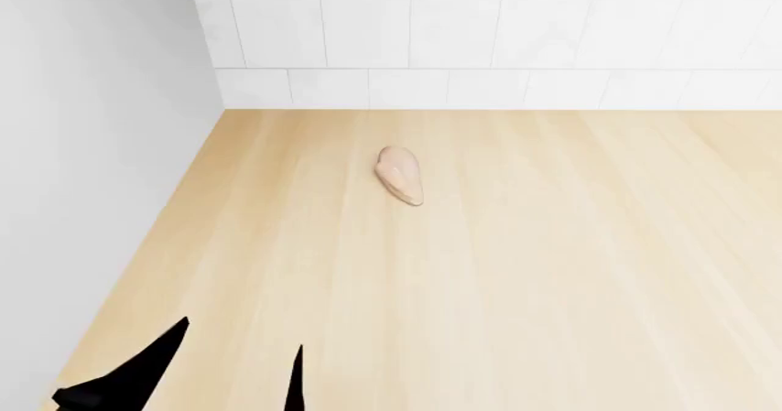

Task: Pick the jam and jello cup from the counter and place them in the cabinets closest to them.

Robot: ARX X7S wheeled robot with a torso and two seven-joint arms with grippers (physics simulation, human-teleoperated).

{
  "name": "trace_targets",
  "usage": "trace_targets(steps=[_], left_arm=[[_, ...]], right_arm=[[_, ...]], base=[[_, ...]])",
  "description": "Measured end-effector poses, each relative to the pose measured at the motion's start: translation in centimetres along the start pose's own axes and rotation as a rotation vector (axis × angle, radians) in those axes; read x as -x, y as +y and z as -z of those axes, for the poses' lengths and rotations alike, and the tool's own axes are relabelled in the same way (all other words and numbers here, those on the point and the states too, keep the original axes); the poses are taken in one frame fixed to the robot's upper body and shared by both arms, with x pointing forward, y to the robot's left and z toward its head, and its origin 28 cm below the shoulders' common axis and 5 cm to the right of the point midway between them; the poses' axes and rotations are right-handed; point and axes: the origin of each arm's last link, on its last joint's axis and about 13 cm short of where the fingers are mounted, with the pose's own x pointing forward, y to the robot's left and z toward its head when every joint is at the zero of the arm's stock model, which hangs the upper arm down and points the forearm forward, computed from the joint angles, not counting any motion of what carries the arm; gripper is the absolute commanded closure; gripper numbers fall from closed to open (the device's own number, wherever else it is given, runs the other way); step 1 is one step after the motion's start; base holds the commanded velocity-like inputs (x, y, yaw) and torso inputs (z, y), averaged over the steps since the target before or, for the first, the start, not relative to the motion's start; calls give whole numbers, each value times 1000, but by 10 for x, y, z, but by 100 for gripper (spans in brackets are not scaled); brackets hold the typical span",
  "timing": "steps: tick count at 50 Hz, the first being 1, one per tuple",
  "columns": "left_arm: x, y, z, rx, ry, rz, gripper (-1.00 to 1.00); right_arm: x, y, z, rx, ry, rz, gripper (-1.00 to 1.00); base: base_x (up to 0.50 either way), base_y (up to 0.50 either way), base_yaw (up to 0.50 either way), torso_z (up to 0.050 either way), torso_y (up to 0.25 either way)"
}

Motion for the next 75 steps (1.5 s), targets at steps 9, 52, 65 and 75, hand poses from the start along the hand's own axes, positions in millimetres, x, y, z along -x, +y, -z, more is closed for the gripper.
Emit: trace_targets(steps=[9, 52, 65, 75], left_arm=[[-3, -3, -1, 2, 7, 8, -100], [-14, 0, -9, -10, 16, -21, -100], [-13, 1, -9, -1, 9, -25, -100], [-13, 1, -10, 1, 2, -24, -100]], right_arm=[[-60, 10, -1, 52, -11, 29, 100], [-167, -10, 56, -51, 382, 32, -100], [-166, -9, 55, -42, 389, 43, -100], [-162, -9, 54, -34, 396, 65, -100]], base=[[0, 0, 0, 0, 0], [1, 0, -1, 0, 0], [0, 0, 0, 0, 0], [0, 0, 0, 0, 0]])
